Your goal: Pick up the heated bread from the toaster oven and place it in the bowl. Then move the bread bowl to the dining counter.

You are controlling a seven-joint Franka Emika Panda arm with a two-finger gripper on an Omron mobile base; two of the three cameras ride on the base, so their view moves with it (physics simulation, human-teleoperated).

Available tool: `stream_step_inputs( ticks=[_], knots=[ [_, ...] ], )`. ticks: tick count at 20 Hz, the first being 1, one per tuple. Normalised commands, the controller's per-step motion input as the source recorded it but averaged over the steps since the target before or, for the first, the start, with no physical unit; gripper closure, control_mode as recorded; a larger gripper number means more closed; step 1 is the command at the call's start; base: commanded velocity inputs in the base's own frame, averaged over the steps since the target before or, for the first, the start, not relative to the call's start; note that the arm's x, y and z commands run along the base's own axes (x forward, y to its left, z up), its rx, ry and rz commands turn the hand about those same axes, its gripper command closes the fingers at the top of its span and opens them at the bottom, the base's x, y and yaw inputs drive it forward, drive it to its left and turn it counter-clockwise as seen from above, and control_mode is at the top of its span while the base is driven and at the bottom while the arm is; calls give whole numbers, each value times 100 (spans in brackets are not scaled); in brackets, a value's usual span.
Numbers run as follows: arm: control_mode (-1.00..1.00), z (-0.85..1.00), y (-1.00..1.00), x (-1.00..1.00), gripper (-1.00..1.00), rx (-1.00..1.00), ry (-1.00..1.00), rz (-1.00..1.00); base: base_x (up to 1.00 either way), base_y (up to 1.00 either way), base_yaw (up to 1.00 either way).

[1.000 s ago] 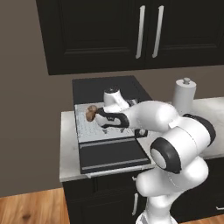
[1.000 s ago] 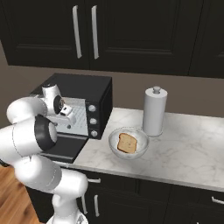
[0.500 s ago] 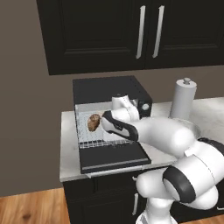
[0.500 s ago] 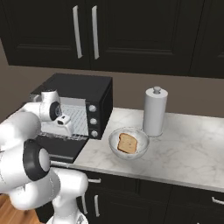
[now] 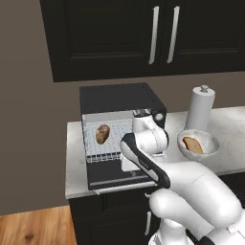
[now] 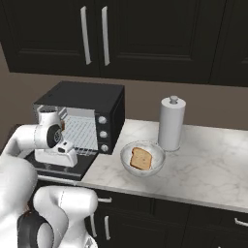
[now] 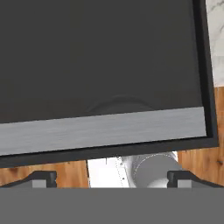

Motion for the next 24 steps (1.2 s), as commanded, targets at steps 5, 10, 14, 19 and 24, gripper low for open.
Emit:
stream_step_inputs(
  ticks=[5, 10, 14, 19, 24],
  knots=[
    [-100, 96, 39, -37, -100, 6, -35, 7, 0, 0, 0],
    [-100, 100, 60, 0, -100, 2, -38, 0, 0, 0, 0],
    [-100, 81, 61, 28, -100, 0, -30, -3, 0, 0, 0],
    [-100, 34, 50, 74, -100, 0, -17, -15, 0, 0, 0],
    [-100, 1, 5, 56, -100, 0, -1, -4, 0, 0, 0]
  ],
)
